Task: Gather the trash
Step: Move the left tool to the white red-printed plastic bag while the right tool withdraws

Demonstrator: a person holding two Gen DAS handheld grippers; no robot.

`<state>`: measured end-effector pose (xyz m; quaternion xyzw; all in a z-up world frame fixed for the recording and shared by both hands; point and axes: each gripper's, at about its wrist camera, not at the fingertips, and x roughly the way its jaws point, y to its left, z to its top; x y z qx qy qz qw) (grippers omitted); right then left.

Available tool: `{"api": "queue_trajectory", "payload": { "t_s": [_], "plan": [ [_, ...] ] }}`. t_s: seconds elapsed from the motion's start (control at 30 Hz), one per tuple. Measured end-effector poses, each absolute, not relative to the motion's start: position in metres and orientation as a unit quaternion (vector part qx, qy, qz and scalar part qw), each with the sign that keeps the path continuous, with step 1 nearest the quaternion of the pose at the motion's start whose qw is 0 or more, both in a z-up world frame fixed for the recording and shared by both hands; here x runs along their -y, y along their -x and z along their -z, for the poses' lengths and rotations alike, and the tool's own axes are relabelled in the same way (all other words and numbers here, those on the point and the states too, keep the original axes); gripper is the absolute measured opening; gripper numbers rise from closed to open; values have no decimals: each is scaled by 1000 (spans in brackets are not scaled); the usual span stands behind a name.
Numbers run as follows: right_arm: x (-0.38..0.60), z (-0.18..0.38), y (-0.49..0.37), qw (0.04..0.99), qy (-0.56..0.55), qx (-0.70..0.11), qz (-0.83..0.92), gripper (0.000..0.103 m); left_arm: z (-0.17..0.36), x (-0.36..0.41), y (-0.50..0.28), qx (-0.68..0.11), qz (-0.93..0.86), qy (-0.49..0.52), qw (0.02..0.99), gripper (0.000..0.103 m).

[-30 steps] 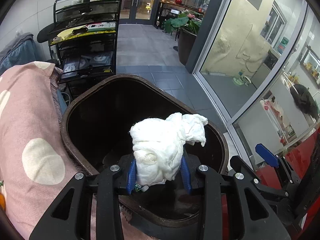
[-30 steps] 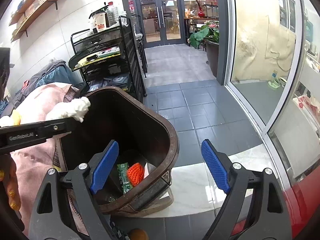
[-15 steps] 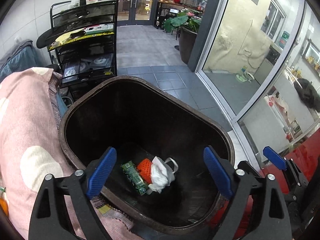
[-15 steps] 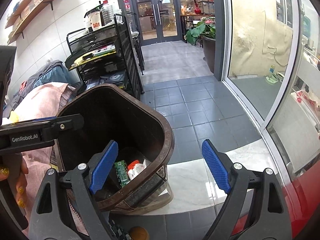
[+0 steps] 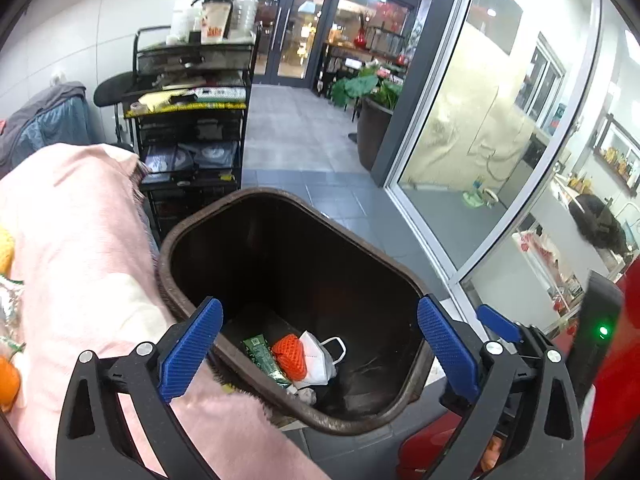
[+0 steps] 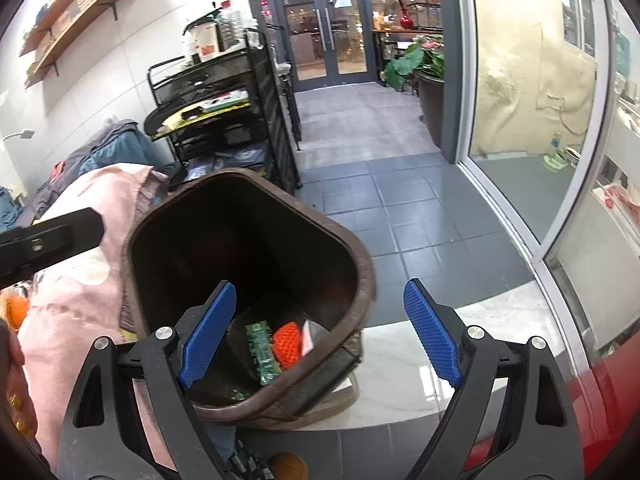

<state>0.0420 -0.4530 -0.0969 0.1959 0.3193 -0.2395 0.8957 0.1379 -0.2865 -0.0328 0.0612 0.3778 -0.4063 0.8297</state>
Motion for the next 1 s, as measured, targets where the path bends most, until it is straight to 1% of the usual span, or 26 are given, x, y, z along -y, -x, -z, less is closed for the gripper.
{"api": "queue_trajectory", "payload": {
  "t_s": [0.33,0.57,1.0],
  "plan": [
    [417,79,-60,916,-182,-308,180,85,13,236,-118,-334,377,-44,863,97],
    [378,64,-78,933,-157,-301,117,85,3,191,-111,-300,326,-40,896,97],
    [302,38,-111,948,-121,-295,14,85,10,102,-116,-301,224,-29,926,97]
  ]
}}
